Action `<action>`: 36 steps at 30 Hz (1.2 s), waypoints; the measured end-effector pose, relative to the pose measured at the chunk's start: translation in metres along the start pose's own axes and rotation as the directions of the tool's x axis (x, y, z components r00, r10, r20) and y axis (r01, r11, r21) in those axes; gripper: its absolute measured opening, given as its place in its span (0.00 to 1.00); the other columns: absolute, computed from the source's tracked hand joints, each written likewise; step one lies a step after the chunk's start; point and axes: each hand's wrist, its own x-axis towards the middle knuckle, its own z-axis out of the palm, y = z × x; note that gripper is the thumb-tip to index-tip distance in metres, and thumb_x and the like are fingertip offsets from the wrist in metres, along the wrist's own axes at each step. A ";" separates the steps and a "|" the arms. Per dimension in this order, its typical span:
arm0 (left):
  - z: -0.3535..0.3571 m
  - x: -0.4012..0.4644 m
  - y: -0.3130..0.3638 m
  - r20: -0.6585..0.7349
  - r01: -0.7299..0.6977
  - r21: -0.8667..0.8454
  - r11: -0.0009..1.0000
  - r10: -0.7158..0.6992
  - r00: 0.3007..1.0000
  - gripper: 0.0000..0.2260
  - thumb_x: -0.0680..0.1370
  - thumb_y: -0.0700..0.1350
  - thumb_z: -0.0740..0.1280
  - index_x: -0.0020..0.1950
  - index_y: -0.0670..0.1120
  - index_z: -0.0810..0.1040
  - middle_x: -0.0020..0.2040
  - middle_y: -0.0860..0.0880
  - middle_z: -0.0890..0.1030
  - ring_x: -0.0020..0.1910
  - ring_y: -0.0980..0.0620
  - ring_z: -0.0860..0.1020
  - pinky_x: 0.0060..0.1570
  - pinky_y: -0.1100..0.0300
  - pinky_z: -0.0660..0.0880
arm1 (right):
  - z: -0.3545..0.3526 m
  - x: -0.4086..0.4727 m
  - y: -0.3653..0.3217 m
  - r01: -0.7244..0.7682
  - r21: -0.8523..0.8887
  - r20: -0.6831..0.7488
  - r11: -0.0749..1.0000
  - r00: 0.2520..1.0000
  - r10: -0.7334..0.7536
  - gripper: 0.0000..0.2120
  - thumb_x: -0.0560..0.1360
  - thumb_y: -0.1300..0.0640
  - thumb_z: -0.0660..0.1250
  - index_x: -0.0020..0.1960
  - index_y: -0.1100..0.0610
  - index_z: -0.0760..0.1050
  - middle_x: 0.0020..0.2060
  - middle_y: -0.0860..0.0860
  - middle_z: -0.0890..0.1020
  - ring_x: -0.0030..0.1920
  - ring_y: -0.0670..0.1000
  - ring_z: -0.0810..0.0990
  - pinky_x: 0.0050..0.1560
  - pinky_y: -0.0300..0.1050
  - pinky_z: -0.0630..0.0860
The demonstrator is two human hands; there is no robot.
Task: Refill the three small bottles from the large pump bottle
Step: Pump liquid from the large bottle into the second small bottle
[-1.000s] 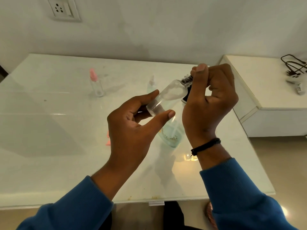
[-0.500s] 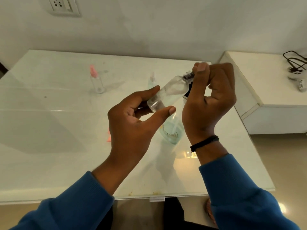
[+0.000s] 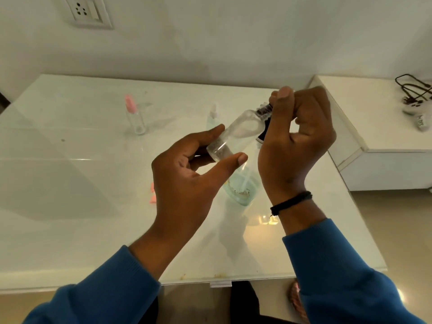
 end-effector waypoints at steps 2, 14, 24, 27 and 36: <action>0.000 0.001 0.000 -0.004 -0.009 0.010 1.000 0.009 1.000 0.21 0.70 0.45 0.80 0.61 0.44 0.83 0.52 0.54 0.85 0.51 0.57 0.85 0.49 0.66 0.81 | 0.002 0.003 -0.002 0.006 -0.001 -0.003 1.000 1.000 -0.006 0.17 0.81 0.64 0.65 0.34 0.67 0.74 0.32 0.53 0.73 0.34 0.56 0.70 0.37 0.57 0.70; 0.000 0.001 -0.001 -0.012 -0.008 0.011 1.000 0.008 1.000 0.20 0.70 0.44 0.80 0.60 0.44 0.83 0.52 0.53 0.85 0.51 0.56 0.85 0.49 0.65 0.81 | 0.002 -0.001 -0.003 -0.011 0.006 -0.012 1.000 1.000 0.011 0.16 0.81 0.65 0.65 0.34 0.67 0.75 0.32 0.55 0.74 0.35 0.56 0.72 0.37 0.56 0.71; 0.001 0.001 -0.001 -0.009 -0.012 0.011 1.000 0.012 1.000 0.20 0.70 0.44 0.80 0.60 0.44 0.83 0.51 0.53 0.85 0.50 0.55 0.85 0.49 0.65 0.81 | 0.001 -0.001 -0.001 -0.013 0.017 -0.009 1.000 1.000 0.014 0.16 0.80 0.65 0.65 0.34 0.67 0.75 0.32 0.55 0.74 0.35 0.56 0.72 0.37 0.54 0.70; 0.001 0.000 -0.002 -0.004 -0.004 0.008 1.000 0.004 1.000 0.20 0.70 0.44 0.80 0.60 0.44 0.83 0.52 0.53 0.85 0.51 0.55 0.85 0.49 0.66 0.81 | -0.001 -0.003 0.002 -0.013 0.015 -0.001 1.000 1.000 0.013 0.16 0.81 0.65 0.65 0.34 0.67 0.75 0.33 0.52 0.74 0.35 0.56 0.73 0.36 0.56 0.70; 0.001 0.001 -0.002 -0.007 -0.002 0.009 1.000 0.002 1.000 0.20 0.70 0.45 0.80 0.60 0.46 0.83 0.52 0.55 0.85 0.51 0.55 0.85 0.49 0.65 0.81 | -0.001 -0.004 0.000 -0.015 0.020 0.002 1.000 1.000 0.015 0.15 0.81 0.65 0.65 0.35 0.65 0.75 0.35 0.50 0.74 0.36 0.54 0.73 0.36 0.57 0.71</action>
